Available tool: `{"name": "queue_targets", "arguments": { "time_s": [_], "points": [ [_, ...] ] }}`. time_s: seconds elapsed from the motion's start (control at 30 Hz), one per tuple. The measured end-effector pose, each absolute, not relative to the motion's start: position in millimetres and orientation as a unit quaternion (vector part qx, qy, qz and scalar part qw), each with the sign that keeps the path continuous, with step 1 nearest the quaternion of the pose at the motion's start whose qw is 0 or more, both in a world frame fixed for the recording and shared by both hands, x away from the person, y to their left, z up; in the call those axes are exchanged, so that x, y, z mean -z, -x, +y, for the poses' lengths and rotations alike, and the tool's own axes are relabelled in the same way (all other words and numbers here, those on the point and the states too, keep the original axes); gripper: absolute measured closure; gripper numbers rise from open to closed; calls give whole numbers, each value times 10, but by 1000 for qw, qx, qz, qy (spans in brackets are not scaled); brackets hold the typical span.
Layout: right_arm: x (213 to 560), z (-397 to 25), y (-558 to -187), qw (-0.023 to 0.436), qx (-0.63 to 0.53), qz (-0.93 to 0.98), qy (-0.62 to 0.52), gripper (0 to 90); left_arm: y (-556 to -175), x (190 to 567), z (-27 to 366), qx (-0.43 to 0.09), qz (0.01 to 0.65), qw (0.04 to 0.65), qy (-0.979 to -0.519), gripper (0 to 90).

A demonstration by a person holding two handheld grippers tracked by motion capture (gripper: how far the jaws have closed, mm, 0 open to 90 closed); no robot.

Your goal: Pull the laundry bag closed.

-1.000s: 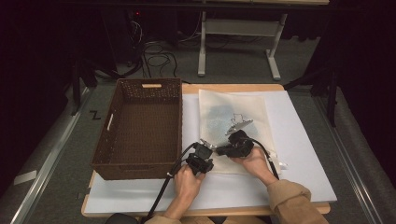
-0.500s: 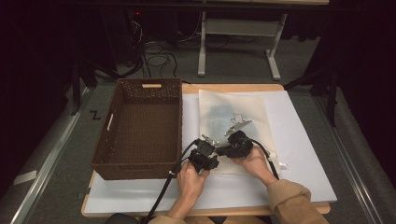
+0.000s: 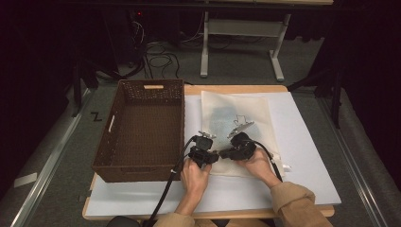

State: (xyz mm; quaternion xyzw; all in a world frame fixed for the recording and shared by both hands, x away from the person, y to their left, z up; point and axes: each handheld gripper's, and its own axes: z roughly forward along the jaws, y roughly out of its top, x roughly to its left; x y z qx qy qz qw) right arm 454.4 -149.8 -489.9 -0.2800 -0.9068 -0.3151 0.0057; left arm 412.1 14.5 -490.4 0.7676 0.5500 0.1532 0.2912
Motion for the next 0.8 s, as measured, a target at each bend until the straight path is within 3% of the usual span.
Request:
{"name": "queue_targets", "arguments": {
  "time_s": [0.47, 0.8],
  "points": [
    [4930, -1428, -4571, -3, 308, -909, 283, 869, -4195, 4995, 125, -179, 567, 264, -759, 467],
    [4941, -1357, -4570, -11, 304, -909, 284, 844, -4207, 5011, 132, -170, 572, 263, -758, 509]
  ]
}}
